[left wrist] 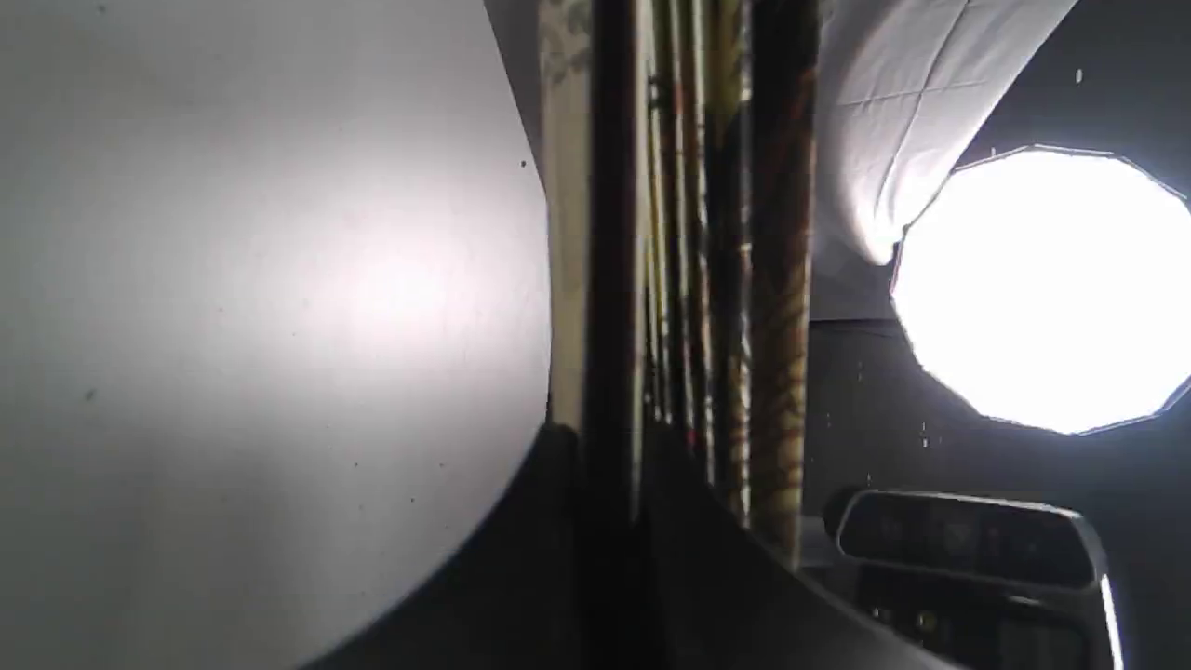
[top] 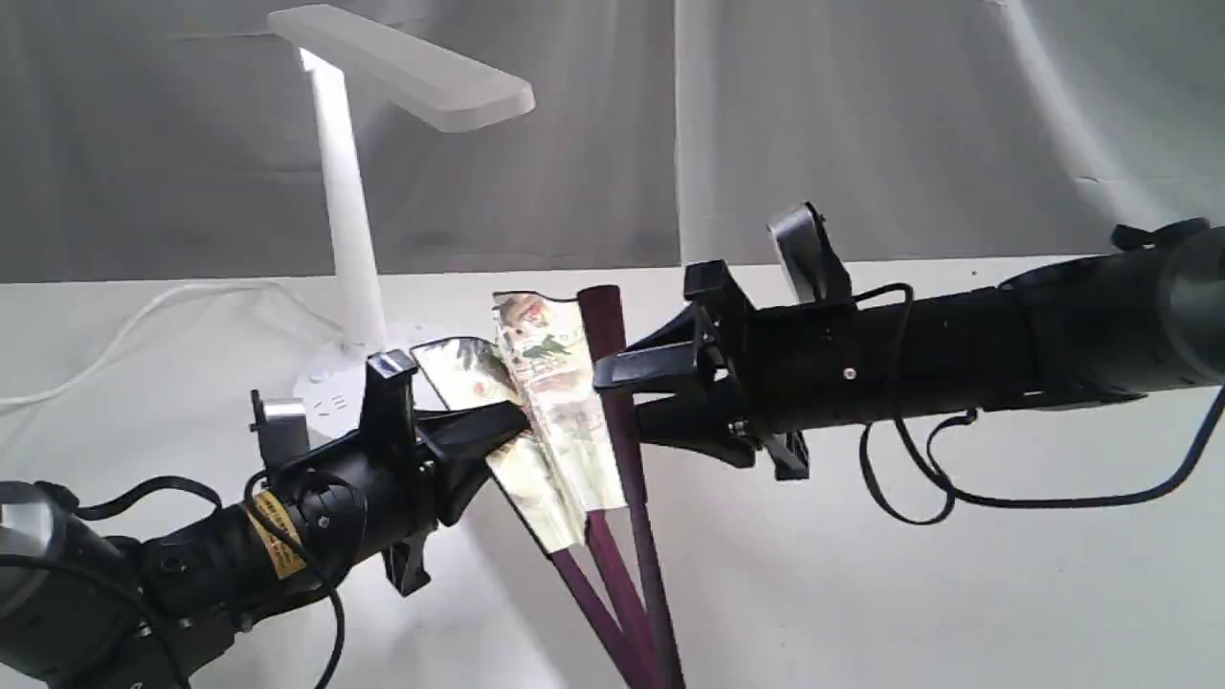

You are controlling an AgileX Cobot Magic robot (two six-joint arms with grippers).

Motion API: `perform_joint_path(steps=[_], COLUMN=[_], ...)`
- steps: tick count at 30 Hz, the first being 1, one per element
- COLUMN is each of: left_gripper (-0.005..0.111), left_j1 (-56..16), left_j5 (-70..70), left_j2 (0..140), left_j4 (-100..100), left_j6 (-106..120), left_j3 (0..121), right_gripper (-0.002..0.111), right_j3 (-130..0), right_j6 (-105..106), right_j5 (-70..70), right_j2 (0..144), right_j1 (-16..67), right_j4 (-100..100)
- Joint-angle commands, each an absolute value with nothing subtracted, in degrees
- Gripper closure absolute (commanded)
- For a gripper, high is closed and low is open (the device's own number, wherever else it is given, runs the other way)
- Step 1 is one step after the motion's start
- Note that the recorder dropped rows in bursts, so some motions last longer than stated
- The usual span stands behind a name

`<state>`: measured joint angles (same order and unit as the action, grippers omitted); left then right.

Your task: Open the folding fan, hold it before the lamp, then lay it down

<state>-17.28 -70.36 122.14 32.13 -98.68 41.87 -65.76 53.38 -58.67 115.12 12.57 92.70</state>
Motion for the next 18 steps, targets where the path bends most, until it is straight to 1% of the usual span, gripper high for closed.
perform_joint_path(steps=[1, 7, 18], left_gripper=[0.107, 0.107, 0.107], left_j1=[-17.22, -17.34, -17.23], left_j5=[-69.96, -69.96, -69.96], left_j2=[121.98, 121.98, 118.42], left_j4=[33.75, 33.89, 33.64], left_j6=[-100.33, -102.35, -103.1], left_j3=[41.55, 41.66, 41.66], right_gripper=[0.062, 0.062, 0.062], right_j3=[-65.81, -65.81, -65.81], right_j6=[53.54, 53.64, 53.64], right_j5=[-55.19, -49.66, -53.05], right_j2=[114.39, 114.51, 118.19], right_j1=[12.65, 12.76, 12.63], right_j4=[96.66, 97.1, 99.88])
